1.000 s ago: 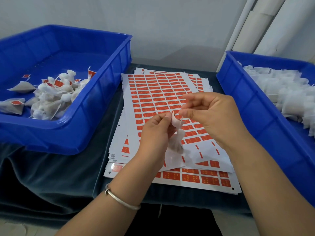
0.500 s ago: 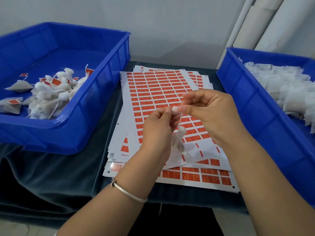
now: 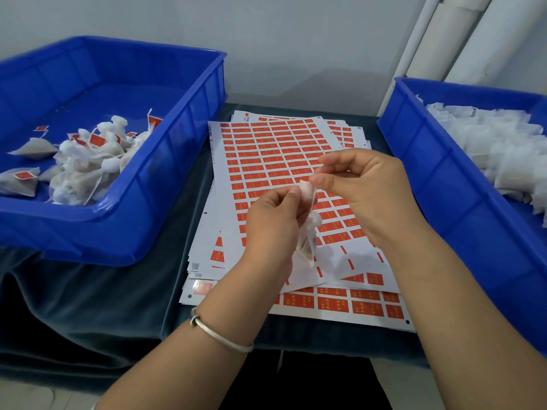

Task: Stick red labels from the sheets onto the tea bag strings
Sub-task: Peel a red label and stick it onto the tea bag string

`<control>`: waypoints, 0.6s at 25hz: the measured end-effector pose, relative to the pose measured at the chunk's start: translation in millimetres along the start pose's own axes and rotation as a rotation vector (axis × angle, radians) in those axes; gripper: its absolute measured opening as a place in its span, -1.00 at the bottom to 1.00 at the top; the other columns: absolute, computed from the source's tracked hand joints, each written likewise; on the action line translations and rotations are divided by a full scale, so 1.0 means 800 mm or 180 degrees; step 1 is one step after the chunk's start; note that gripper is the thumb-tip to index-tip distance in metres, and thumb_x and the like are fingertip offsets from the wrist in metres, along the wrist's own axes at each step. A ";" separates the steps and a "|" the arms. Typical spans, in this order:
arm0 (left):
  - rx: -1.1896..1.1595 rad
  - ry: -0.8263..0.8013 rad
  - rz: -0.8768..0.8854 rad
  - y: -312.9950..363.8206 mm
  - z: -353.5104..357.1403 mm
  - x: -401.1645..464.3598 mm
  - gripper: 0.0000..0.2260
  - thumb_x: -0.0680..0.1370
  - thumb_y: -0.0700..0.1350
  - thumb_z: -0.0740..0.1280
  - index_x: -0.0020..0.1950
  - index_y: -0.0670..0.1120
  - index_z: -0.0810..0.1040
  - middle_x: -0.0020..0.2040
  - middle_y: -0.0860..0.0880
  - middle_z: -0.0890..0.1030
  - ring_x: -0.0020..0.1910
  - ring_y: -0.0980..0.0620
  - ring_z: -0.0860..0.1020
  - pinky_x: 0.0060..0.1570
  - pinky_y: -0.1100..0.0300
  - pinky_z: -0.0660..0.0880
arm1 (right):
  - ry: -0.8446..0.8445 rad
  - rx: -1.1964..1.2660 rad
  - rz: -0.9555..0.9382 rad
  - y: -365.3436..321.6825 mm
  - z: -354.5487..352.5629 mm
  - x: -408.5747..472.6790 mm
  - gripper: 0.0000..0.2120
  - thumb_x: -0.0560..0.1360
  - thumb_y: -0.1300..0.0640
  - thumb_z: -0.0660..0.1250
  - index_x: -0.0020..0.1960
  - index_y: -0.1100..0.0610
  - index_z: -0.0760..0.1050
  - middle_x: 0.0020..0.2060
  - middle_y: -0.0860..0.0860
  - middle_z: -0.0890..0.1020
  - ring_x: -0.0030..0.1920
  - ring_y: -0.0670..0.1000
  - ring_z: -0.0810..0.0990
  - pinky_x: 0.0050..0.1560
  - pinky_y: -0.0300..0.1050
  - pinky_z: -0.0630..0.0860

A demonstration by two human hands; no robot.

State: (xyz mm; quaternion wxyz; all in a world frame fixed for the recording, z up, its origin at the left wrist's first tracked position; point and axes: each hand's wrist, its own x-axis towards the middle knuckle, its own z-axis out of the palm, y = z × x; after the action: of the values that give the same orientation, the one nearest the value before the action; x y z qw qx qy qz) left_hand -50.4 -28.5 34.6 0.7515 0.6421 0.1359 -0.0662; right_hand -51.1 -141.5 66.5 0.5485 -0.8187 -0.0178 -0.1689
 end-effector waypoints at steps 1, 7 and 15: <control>0.0031 0.0011 -0.0006 -0.001 0.000 -0.001 -0.84 0.57 -0.03 0.27 -0.20 0.10 0.57 -0.14 0.09 0.66 -0.09 0.07 0.63 -0.10 0.24 0.54 | 0.0005 -0.0003 0.0007 0.000 0.000 0.000 -0.78 0.37 0.13 0.49 -0.22 -0.16 0.52 -0.40 -0.43 0.57 -0.24 -0.38 0.58 -0.35 -0.56 0.41; 0.0061 -0.0050 -0.0067 -0.002 -0.004 -0.006 -0.80 0.58 -0.04 0.25 -0.23 0.12 0.55 -0.17 0.16 0.64 -0.10 0.11 0.60 -0.19 0.30 0.51 | 0.0057 0.0015 0.0062 0.002 0.000 0.003 -0.80 0.36 0.14 0.49 -0.21 -0.14 0.54 -0.40 -0.41 0.58 -0.24 -0.37 0.58 -0.37 -0.55 0.41; 0.0195 -0.0008 0.0125 0.004 -0.009 -0.004 -0.84 0.58 -0.04 0.23 -0.16 0.12 0.53 -0.17 0.17 0.62 -0.12 0.13 0.59 -0.16 0.28 0.48 | 0.0131 -0.0088 0.0107 0.001 0.002 0.004 -0.80 0.35 0.11 0.50 -0.21 -0.15 0.53 -0.29 -0.29 0.60 -0.23 -0.35 0.58 -0.33 -0.55 0.45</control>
State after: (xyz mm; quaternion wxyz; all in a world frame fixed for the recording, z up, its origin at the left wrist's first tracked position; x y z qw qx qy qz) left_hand -53.5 -21.3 37.8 0.7328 0.6674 0.1202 -0.0564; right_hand -47.2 -140.9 65.9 0.5402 -0.8227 0.0095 -0.1768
